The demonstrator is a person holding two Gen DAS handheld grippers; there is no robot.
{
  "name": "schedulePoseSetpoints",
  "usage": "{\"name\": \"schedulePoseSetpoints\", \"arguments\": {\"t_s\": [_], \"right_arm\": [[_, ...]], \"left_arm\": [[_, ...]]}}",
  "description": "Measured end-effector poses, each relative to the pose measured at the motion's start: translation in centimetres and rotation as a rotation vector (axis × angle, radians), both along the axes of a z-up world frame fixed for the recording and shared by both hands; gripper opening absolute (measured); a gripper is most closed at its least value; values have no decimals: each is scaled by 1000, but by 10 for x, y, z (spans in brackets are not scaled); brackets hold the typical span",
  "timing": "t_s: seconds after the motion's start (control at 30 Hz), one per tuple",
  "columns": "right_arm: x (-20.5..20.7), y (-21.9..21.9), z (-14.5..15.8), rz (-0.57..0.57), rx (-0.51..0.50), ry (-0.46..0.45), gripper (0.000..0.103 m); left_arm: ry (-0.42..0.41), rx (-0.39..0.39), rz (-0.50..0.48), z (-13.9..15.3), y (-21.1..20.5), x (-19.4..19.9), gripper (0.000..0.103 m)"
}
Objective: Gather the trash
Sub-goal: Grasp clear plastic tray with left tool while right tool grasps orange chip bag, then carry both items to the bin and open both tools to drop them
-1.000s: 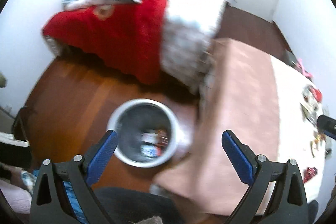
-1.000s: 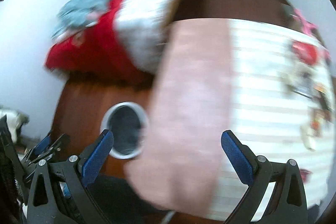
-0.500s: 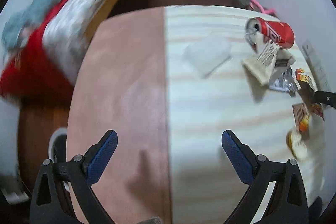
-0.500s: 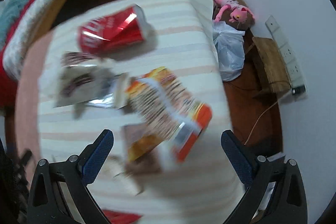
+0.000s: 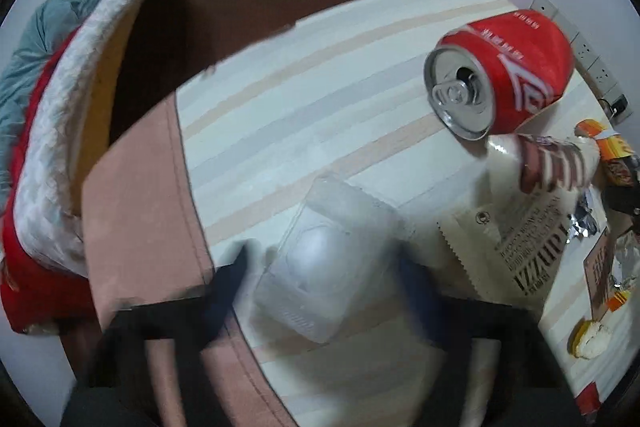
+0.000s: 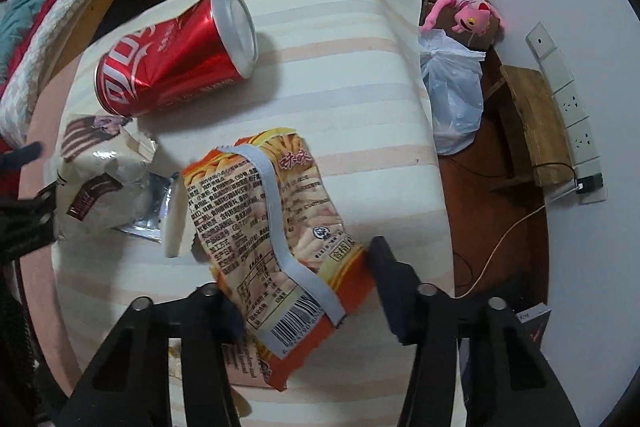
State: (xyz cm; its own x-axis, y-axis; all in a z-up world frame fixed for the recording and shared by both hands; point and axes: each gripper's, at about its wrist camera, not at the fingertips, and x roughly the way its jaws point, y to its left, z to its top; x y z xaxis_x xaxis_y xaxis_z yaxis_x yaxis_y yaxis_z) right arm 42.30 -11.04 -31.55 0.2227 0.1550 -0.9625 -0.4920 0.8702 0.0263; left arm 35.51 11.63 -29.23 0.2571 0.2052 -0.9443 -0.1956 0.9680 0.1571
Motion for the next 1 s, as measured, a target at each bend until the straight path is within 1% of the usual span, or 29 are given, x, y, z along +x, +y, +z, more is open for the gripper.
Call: {"name": "schedulePoseSetpoints", "arguments": {"t_s": [0.03,0.07,0.1,0.13,0.17,0.2,0.23,0.33,0.47,0.5,0.57,0.6,0.7,0.77,0.83,0.9,0.93,1.0], "right_arm": [[-1,0,2,-1,6,-4,42],[-4,0,5,-3,20,-11,34],[-6,1,9,-7,24,-16,30],[-9,1,12,-11,33,-18,21],[-12,1,17,-14,49,-23,19],[-17,2,21,-17,58,-29,18],[-22,2,26,-19,74,-34,13],[-37,2,42,-22,127,-37,8],[-66,7,68,-5,189,-39,7],[-75,10,76,6,210,-40,6],[-98,20,92,35,254,-37,6],[-105,25,97,48,266,-36,6],[-152,56,117,128,322,-19,6],[-180,79,124,179,359,5,6],[-219,114,128,253,395,40,6],[-250,144,127,313,419,78,6],[-275,169,123,361,427,111,6],[-306,202,114,417,428,149,6]], "left_arm": [[-20,-16,8,3,-2,-2,50],[-22,-42,19,3,-3,-4,48],[-25,-45,48,3,-3,-7,48],[-37,-54,80,5,-2,-13,48],[-48,-70,111,8,-2,-20,48],[-55,-71,140,10,-3,-27,48],[-71,-68,174,14,-3,-37,48],[-138,-63,232,31,-13,-71,48],[-225,-68,296,62,-11,-128,48],[-240,-70,303,67,-8,-133,47],[-293,-72,341,90,-2,-166,47],[-311,-73,355,98,0,-176,47],[-372,-80,414,125,24,-221,46],[-409,-84,470,142,45,-262,46],[-437,-89,526,153,65,-302,46],[-456,-78,589,159,85,-347,46],[-458,-78,621,160,97,-369,46],[-456,-85,691,155,121,-409,46]]}}
